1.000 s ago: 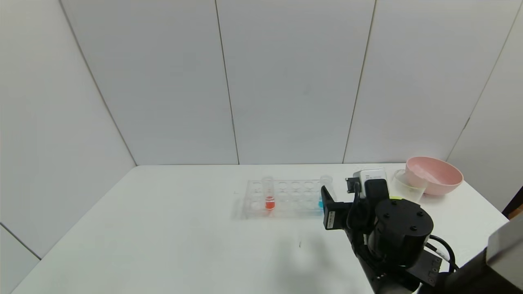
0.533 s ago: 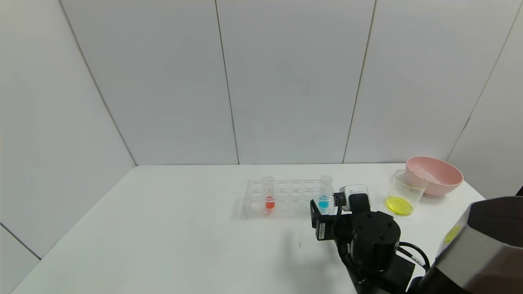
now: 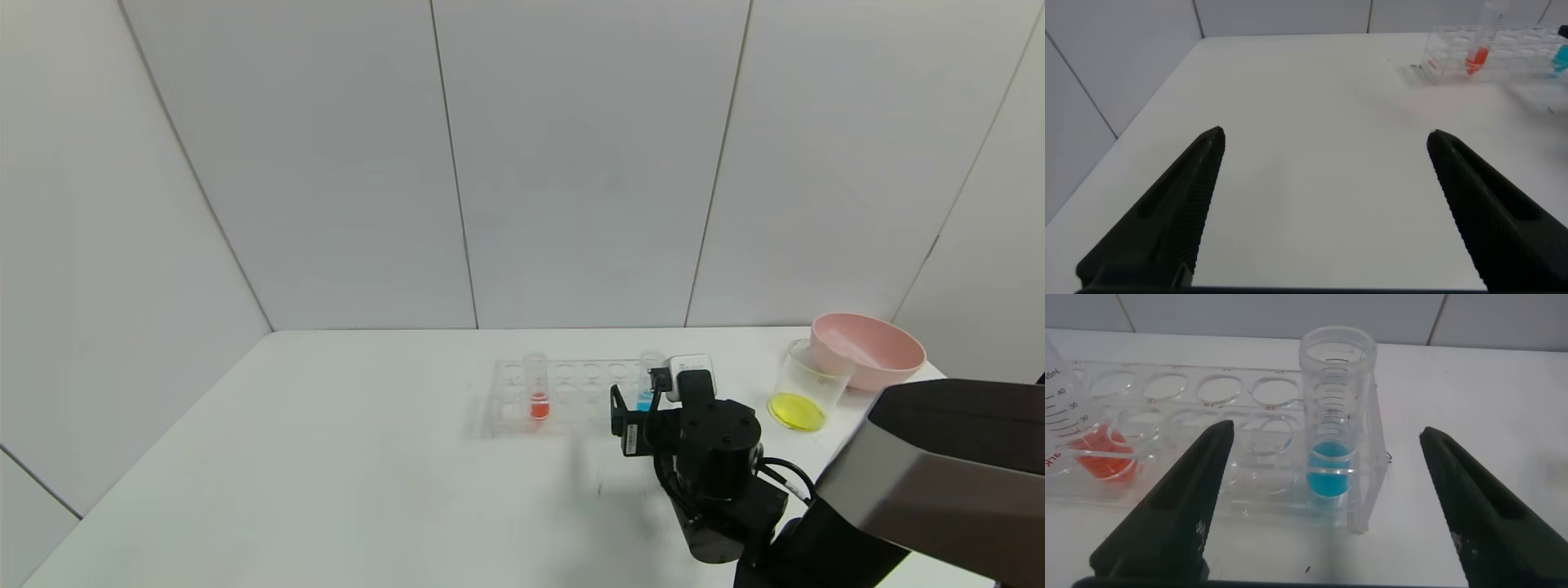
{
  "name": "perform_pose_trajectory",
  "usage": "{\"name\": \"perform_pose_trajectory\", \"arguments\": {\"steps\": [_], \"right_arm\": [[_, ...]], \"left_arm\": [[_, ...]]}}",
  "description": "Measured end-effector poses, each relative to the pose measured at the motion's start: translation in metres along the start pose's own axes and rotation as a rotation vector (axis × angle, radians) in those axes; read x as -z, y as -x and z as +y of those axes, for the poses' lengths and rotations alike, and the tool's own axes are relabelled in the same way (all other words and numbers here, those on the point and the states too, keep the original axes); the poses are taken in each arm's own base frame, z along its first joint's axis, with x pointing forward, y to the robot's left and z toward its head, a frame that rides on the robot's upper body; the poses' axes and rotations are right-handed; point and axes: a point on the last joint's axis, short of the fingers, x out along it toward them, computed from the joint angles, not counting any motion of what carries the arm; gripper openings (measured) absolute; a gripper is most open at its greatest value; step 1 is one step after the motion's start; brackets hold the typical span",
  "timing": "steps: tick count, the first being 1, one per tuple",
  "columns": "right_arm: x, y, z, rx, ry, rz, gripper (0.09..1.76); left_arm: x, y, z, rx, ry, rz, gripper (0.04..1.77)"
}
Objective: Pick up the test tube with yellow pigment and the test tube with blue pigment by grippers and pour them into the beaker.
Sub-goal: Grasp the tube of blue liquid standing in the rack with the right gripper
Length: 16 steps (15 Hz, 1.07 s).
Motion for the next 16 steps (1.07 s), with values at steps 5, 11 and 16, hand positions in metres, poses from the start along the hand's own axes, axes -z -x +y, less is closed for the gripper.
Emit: {"name": "perform_pose_trajectory", "arguments": {"steps": [5, 11, 16], "right_arm": [[-0.001, -0.02, -0.001, 0.013, 0.016, 0.019, 1.67], [-0.008, -0.03, 0.004, 0.01, 0.006, -0.003, 1.69], [-0.008, -0.032, 0.001, 0.018, 0.005, -0.004, 1.03]], "left_arm": [[0.0, 0.0, 0.0, 0.0, 0.0, 0.0, 1.76], [0.0, 0.0, 0.0, 0.0, 0.0, 0.0, 1.76], [0.0, 0.0, 0.0, 0.0, 0.0, 0.0, 1.76]]}}
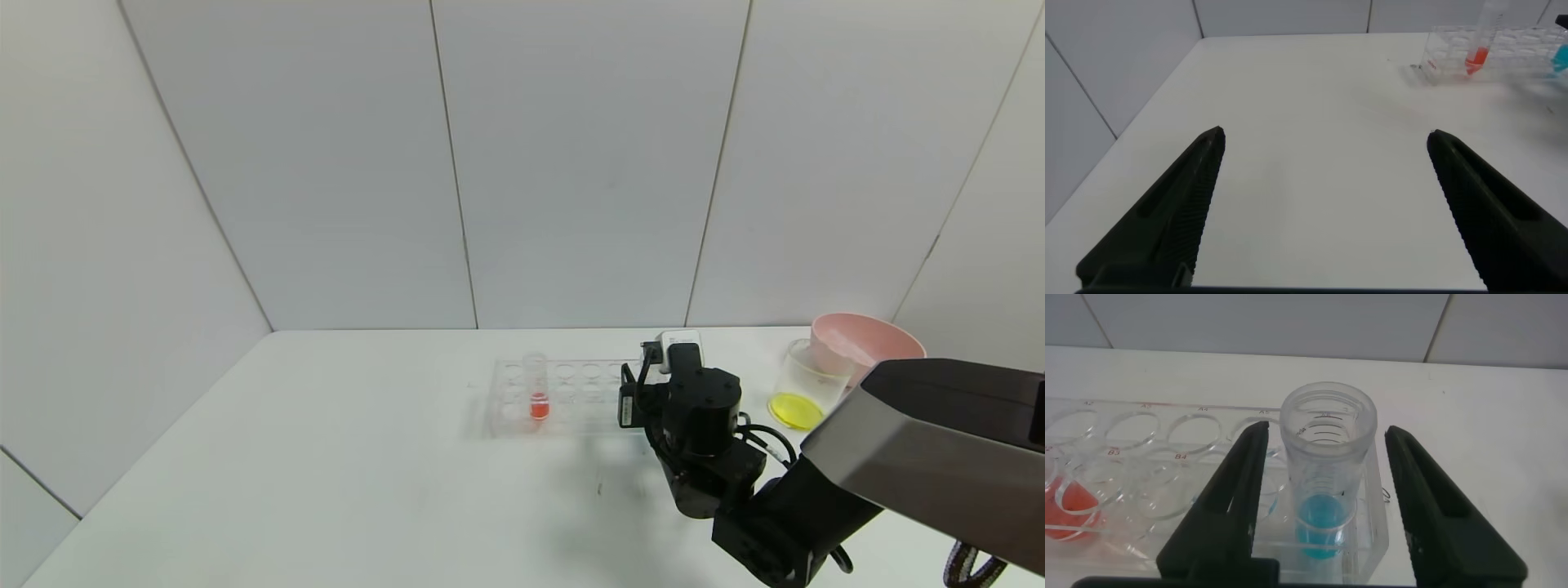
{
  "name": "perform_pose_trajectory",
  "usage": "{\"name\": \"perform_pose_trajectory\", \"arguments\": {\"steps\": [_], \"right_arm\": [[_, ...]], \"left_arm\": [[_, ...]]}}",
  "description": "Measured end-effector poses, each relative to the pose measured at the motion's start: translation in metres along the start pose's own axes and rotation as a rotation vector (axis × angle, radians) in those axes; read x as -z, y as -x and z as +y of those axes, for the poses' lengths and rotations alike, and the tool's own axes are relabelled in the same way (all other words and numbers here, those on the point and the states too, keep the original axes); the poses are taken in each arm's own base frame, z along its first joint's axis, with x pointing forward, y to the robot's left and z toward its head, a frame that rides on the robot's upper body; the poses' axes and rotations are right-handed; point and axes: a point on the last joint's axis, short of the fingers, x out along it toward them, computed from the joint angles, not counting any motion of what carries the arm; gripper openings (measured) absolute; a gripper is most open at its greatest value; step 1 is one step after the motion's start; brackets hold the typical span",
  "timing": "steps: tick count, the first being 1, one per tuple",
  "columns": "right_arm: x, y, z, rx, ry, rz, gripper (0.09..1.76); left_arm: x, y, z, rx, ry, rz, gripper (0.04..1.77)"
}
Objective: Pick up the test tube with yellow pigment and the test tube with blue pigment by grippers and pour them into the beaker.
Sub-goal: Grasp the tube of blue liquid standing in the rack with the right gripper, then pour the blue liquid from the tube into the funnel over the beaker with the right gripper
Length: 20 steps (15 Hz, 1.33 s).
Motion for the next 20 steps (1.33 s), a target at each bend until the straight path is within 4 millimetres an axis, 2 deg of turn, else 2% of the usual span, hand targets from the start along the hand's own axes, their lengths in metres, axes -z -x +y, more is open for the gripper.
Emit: {"name": "perform_pose_trajectory", "arguments": {"steps": [2, 4, 9, 20], "right_arm": [[0.0, 0.0, 0.0, 0.001, 0.001, 0.001, 0.83], [0.001, 0.001, -0.001, 0.002, 0.003, 0.003, 0.51], [-0.005, 0.003, -0.002, 0.003, 0.011, -0.008, 0.52], [-0.053, 0.025, -0.002, -0.023, 0.051, -0.103, 0.52]], "left_arm": [[0.0, 0.0, 0.0, 0.0, 0.0, 0.0, 1.76], [0.0, 0.0, 0.0, 0.0, 0.0, 0.0, 1.76], [0.0, 0.0, 0.0, 0.0, 0.0, 0.0, 1.76], [0.0, 0.0, 0.0, 0.0, 0.0, 0.0, 1.76]]}}
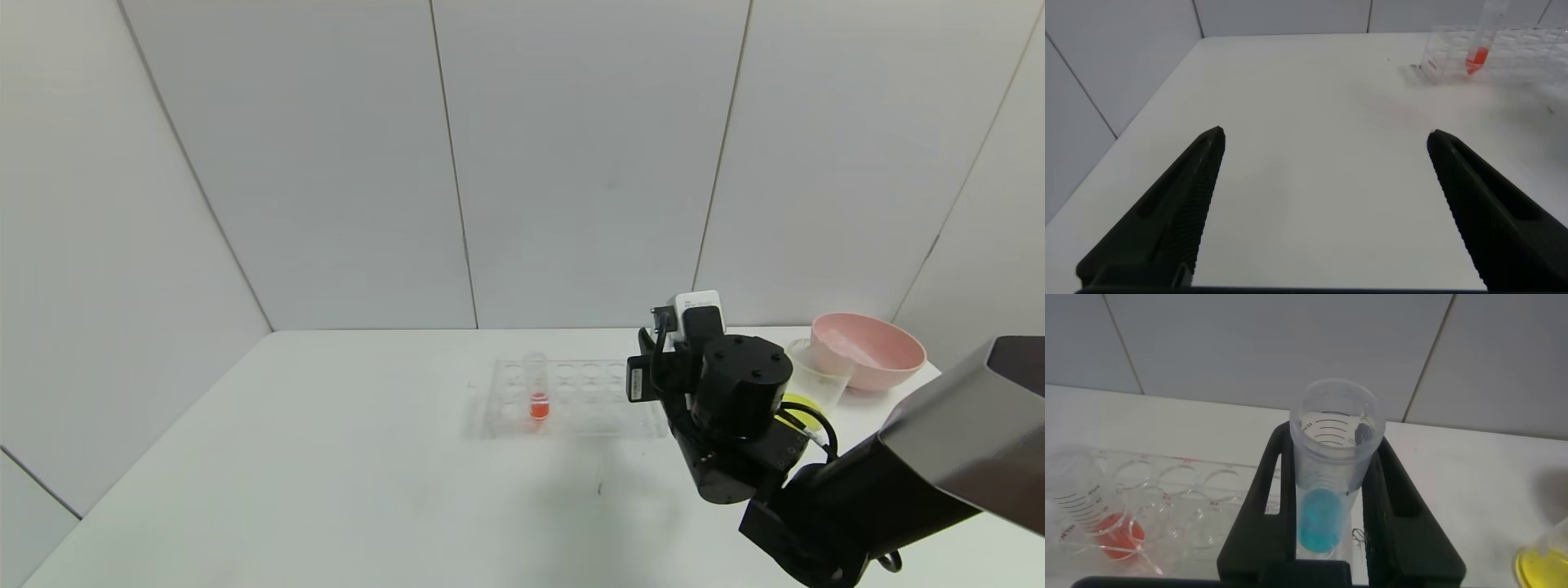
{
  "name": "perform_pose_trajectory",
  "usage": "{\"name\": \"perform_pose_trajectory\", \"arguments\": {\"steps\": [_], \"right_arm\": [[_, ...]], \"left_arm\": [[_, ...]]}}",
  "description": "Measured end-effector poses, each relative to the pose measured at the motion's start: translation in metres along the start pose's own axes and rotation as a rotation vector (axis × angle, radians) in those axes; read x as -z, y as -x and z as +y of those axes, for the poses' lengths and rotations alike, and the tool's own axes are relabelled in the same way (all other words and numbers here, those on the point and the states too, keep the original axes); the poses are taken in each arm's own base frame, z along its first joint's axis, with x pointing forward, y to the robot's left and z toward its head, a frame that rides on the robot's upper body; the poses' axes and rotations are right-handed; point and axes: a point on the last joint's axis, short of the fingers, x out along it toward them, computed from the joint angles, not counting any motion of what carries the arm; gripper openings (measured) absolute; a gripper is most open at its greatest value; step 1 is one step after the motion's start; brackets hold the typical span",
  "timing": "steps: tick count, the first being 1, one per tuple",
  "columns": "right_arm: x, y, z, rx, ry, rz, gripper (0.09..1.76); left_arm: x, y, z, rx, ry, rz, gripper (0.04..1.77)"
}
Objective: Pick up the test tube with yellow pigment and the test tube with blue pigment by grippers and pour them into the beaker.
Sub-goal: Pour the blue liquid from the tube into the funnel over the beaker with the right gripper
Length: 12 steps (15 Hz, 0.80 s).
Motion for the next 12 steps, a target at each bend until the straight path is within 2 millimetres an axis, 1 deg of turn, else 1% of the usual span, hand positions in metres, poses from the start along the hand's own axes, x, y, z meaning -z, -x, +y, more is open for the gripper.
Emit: {"name": "perform_pose_trajectory", "arguments": {"steps": [3, 8, 10, 12], "right_arm": [[-0.008, 0.004, 0.0, -0.007, -0.002, -0.016, 0.52], [-0.012, 0.008, 0.001, -0.015, -0.004, -0.021, 0.52], [-0.016, 0.01, -0.002, -0.024, -0.001, -0.018, 0.52], [-0.019, 0.016, -0.011, -0.076, 0.011, -0.003, 0.52]], "left_arm": [[0.0, 0.0, 0.0, 0.0, 0.0, 0.0, 1.76], [0.0, 0.0, 0.0, 0.0, 0.0, 0.0, 1.76], [0.0, 0.0, 0.0, 0.0, 0.0, 0.0, 1.76], [0.0, 0.0, 0.0, 0.0, 0.0, 0.0, 1.76]]}}
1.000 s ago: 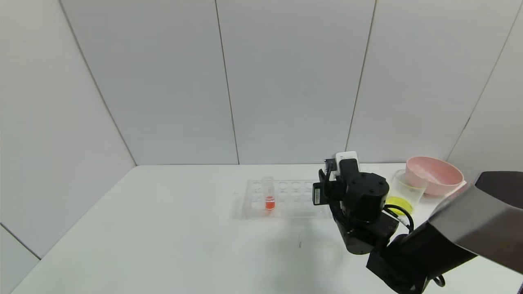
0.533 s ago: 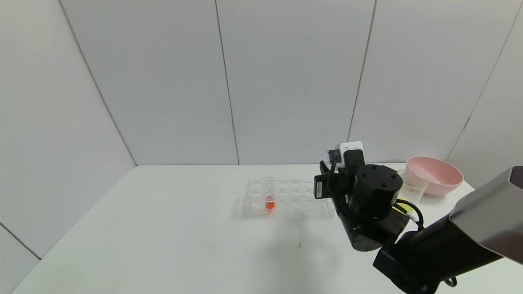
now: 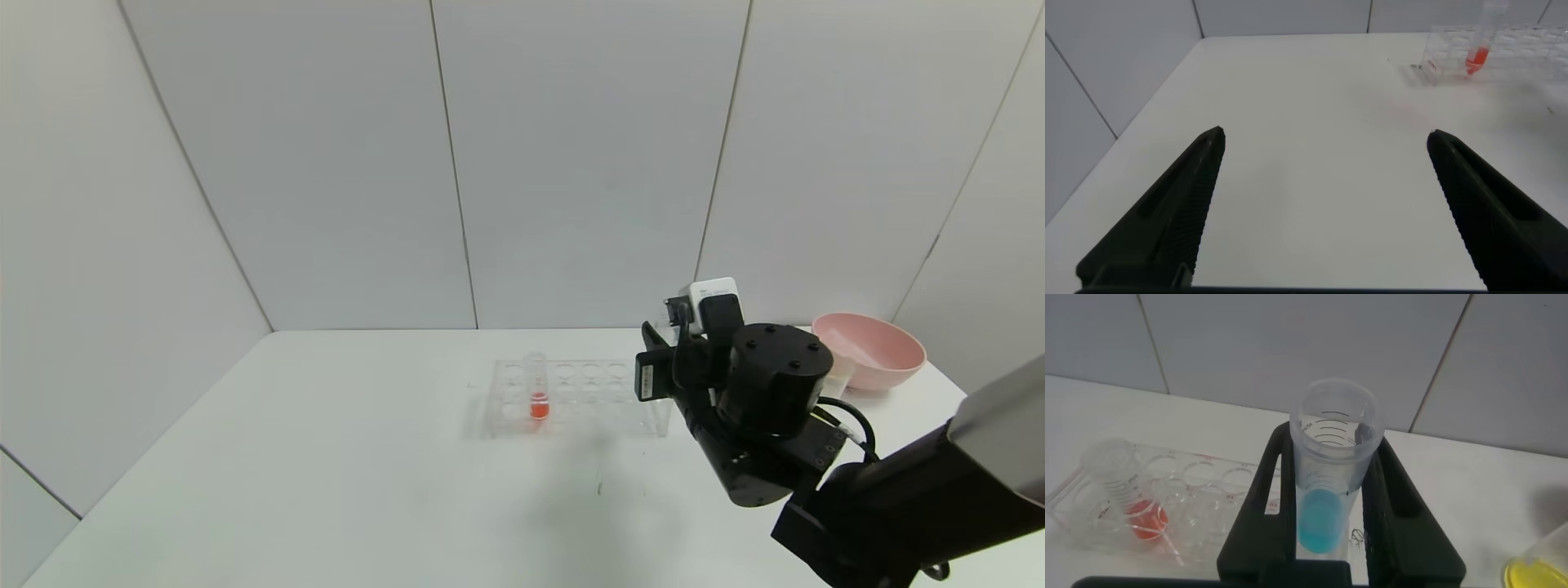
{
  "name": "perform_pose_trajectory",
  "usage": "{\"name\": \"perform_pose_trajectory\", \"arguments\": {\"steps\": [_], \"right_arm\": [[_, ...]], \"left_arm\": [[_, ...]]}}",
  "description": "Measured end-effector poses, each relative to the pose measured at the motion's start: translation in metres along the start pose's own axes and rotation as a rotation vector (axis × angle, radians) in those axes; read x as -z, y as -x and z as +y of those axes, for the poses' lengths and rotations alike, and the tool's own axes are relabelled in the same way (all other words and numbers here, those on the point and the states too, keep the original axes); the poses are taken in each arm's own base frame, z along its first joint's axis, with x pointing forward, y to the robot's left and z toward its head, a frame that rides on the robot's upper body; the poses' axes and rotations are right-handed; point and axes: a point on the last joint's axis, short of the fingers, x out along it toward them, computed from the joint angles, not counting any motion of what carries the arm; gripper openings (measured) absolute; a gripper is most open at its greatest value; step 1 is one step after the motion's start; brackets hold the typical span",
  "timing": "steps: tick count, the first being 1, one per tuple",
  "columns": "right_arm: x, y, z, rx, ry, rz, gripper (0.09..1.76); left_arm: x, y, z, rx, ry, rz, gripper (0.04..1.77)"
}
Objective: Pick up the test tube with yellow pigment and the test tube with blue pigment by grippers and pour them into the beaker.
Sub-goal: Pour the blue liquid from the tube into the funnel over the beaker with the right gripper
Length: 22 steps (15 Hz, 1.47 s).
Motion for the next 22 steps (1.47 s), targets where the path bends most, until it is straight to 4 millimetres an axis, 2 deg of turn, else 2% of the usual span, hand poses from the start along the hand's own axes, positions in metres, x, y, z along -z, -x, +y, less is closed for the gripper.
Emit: {"name": "perform_pose_trajectory", "arguments": {"steps": [2, 4, 9, 13, 16, 19, 22], "right_arm": [[-0.002, 0.01, -0.015, -0.059, 0.009, 0.014, 0.52], [-0.002, 0.019, -0.038, -0.133, 0.016, 0.032, 0.52], [-0.006, 0.044, -0.126, -0.331, 0.014, 0.046, 0.52], [-0.002, 0.054, -0.206, -0.373, 0.076, 0.09, 0.52], [-0.001, 0.055, -0.259, -0.38, 0.11, 0.186, 0.52], [-0.014, 0.052, -0.292, -0.374, 0.125, 0.29, 0.52], [-0.028, 0.051, -0.313, -0.409, 0.229, 0.392, 0.52]], "left_arm": [[0.0, 0.0, 0.0, 0.0, 0.0, 0.0, 1.76], [0.0, 0.0, 0.0, 0.0, 0.0, 0.0, 1.76], [0.0, 0.0, 0.0, 0.0, 0.0, 0.0, 1.76], [0.0, 0.0, 0.0, 0.0, 0.0, 0.0, 1.76], [0.0, 0.0, 0.0, 0.0, 0.0, 0.0, 1.76], [0.0, 0.0, 0.0, 0.0, 0.0, 0.0, 1.76], [0.0, 0.0, 0.0, 0.0, 0.0, 0.0, 1.76]]}}
